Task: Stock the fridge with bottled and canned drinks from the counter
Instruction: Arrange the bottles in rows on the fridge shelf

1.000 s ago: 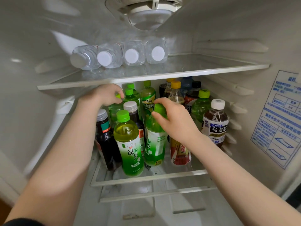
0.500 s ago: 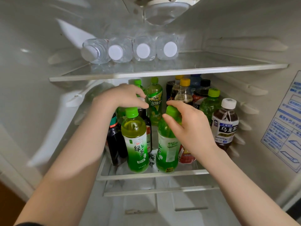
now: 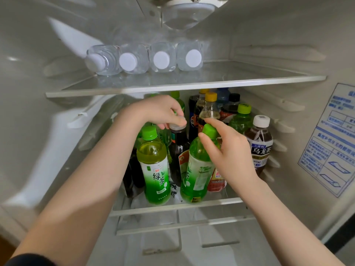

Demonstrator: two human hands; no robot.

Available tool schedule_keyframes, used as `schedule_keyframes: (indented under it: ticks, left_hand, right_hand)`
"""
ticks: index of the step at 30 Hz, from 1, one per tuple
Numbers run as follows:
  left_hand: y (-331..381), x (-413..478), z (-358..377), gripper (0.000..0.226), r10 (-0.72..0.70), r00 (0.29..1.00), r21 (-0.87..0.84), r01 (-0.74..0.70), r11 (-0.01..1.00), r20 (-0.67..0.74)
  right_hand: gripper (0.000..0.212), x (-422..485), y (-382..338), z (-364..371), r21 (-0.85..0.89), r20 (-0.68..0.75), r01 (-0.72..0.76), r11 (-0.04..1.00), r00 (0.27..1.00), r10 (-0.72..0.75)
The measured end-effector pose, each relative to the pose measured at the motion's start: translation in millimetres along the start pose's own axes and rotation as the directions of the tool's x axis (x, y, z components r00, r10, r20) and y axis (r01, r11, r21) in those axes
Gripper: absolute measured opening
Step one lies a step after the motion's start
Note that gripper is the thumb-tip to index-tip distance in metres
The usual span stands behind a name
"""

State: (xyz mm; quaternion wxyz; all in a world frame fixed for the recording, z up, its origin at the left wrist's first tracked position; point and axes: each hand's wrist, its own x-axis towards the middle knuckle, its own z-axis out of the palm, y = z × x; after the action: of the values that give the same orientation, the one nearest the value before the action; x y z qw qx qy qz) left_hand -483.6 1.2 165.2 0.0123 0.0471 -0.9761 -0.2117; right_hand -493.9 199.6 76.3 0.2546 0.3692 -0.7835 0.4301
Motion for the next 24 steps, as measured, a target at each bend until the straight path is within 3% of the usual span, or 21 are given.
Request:
schedule_keyframes:
  ticks: [4, 7, 11, 16, 21, 24]
  left_hand:
    - [5.1, -1.3, 0.7, 0.029, 0.031, 0.999, 0.049, -0.030, 0.998, -0.009]
    - [-8.4, -5.7, -6.2, 0.027, 0.006, 0.993, 0.017, -0.004, 1.000, -0.122]
    - [-37.4, -1.2, -19.4, 0.036, -0.137, 0.952, 0.117, 0.174, 0.978, -0.274]
    - [-56.2, 3.4, -23.8, 0.046, -0.297, 0.934, 0.266, 0.343, 0.901, -0.199]
    - [-60.5, 3.3, -23.3, 0.020, -0.194, 0.964, 0.206, 0.230, 0.951, -0.184]
    - [-56.4, 8.6, -18.9, 0.019, -0.141, 0.979, 0.116, 0.159, 0.981, -0.148]
  right_hand:
    - [0.042, -1.0, 0.8, 0.7, 0.016, -0.014, -0.018, 1.000, 1.000, 0.018]
    - [0.043, -1.7, 2.1, 1.2, 0.004, -0.024, -0.024, 1.000, 0.999, 0.024]
    - [0.042, -1.8, 4.1, 2.1, 0.008, -0.027, -0.031, 0.999, 0.999, 0.032]
    - [0.042, -2.2, 5.7, 2.6, 0.002, -0.034, -0.024, 1.000, 0.999, 0.024]
    - [0.041, -2.5, 6.4, 2.4, 0.008, -0.045, -0.019, 1.000, 0.999, 0.019]
    - [0.041, -3.4, 6.9, 2.2, 0.026, -0.051, -0.017, 1.000, 0.999, 0.018]
